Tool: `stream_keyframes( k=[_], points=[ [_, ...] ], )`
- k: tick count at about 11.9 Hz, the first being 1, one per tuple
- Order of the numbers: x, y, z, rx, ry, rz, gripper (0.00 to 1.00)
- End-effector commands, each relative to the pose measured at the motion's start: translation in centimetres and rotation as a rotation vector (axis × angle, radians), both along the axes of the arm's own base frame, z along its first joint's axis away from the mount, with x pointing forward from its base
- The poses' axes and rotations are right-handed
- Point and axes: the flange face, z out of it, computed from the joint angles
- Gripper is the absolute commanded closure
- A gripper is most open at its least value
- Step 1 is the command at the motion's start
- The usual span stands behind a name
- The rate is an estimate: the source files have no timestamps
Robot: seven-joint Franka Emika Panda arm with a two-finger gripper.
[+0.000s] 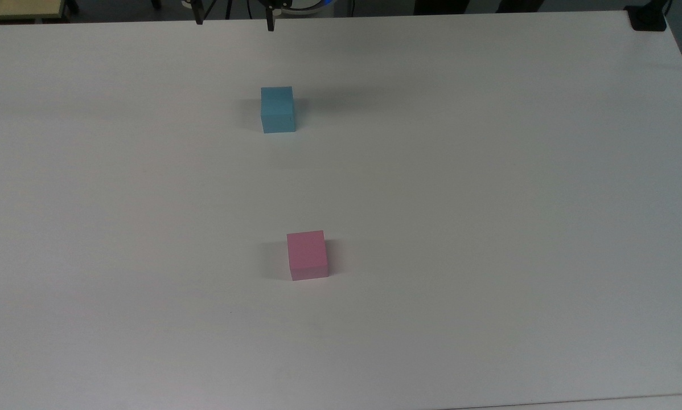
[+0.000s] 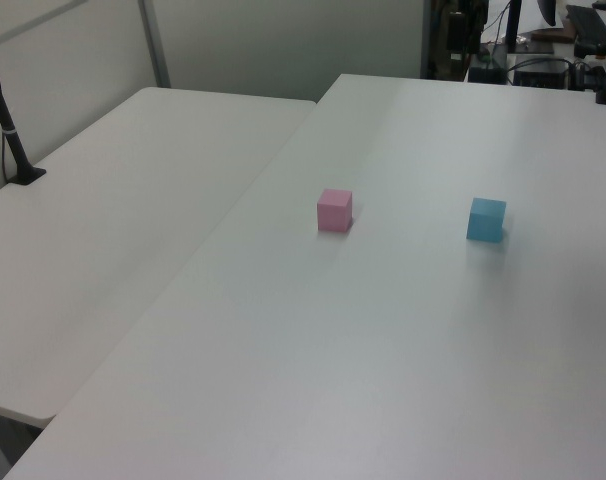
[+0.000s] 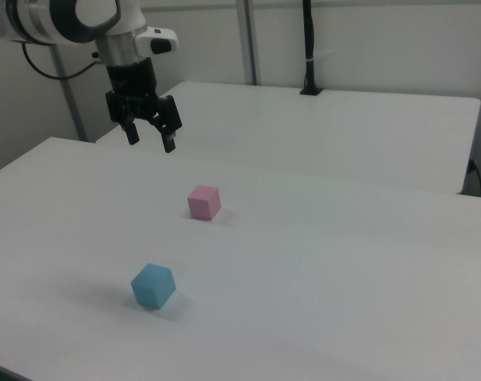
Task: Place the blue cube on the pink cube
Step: 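Move the open gripper toward the light-blue cube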
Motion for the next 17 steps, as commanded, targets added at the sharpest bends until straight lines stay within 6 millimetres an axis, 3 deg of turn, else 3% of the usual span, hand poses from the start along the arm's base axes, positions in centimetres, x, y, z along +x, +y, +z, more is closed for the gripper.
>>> stream_keyframes(
  k=[1, 17],
  points=[
    [-0.3, 0.5, 0.2, 0.006, -0.014, 0.020, 0.00],
    [-0.1, 1.3, 0.0, 0.026, -0.014, 0.030, 0.00]
  ],
)
